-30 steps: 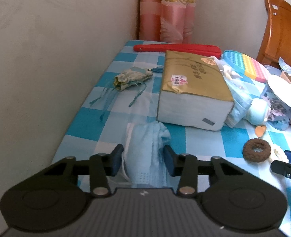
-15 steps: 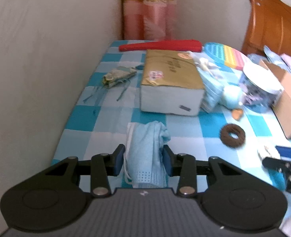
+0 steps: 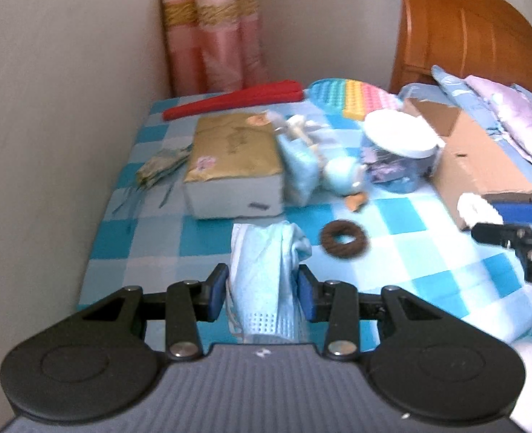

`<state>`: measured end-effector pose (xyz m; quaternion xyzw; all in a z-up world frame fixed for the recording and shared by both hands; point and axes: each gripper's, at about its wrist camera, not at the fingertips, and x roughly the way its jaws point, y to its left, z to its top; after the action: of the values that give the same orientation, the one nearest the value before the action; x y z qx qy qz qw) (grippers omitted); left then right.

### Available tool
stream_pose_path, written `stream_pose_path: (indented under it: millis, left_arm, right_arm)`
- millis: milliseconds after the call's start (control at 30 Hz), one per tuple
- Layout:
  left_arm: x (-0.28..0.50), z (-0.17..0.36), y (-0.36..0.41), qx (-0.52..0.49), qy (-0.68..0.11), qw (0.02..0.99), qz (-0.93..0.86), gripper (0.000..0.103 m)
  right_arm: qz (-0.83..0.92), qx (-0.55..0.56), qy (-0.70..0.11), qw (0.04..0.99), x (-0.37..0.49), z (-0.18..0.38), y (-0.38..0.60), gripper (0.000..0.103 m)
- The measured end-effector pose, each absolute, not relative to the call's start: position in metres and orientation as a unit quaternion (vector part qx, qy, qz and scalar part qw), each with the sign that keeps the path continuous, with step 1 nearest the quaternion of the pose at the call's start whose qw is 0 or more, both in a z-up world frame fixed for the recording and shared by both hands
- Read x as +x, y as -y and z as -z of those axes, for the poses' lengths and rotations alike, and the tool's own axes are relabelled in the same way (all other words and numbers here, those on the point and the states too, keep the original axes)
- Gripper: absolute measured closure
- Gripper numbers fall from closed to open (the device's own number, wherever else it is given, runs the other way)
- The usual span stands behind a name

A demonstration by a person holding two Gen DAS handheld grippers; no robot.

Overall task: Organize soft objects
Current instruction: 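Carry the mask into the cardboard box with the left tool while the right tool drops the ring there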

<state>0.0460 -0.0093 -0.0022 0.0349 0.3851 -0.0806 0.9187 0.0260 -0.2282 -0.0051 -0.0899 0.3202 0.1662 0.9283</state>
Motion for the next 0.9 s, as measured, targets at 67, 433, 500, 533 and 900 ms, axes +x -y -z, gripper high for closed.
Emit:
stream_pose_path:
  millis: [67, 433, 500, 533, 900]
  left_arm:
    - [0.046, -0.004, 0.019, 0.038, -0.379, 0.920, 0.090, 0.064]
    - [0.061, -0.029, 0.081, 0.064, -0.359, 0.918, 0.158, 0.064]
    - [0.066, -0.033, 0.093, 0.071, -0.354, 0.918, 0.167, 0.064]
    - [0.069, -0.035, 0.099, 0.076, -0.351, 0.917, 0.170, 0.064]
    - [0.118, -0.049, 0.166, 0.117, -0.344, 0.904, 0.224, 0.064]
  right_arm:
    - [-0.153, -0.101, -0.309, 0.933, 0.025, -0.003, 0.239, 0.066]
    - [-0.088, -0.098, -0.288, 0.949, 0.059, -0.021, 0.299, 0.064]
    - [-0.089, -0.097, -0.292, 0.947, 0.065, -0.017, 0.302, 0.047]
    - [-0.090, -0.100, -0.297, 0.945, 0.067, -0.015, 0.303, 0.045]
    - [-0.111, -0.041, -0.310, 0.943, 0.055, -0.015, 0.320, 0.000]
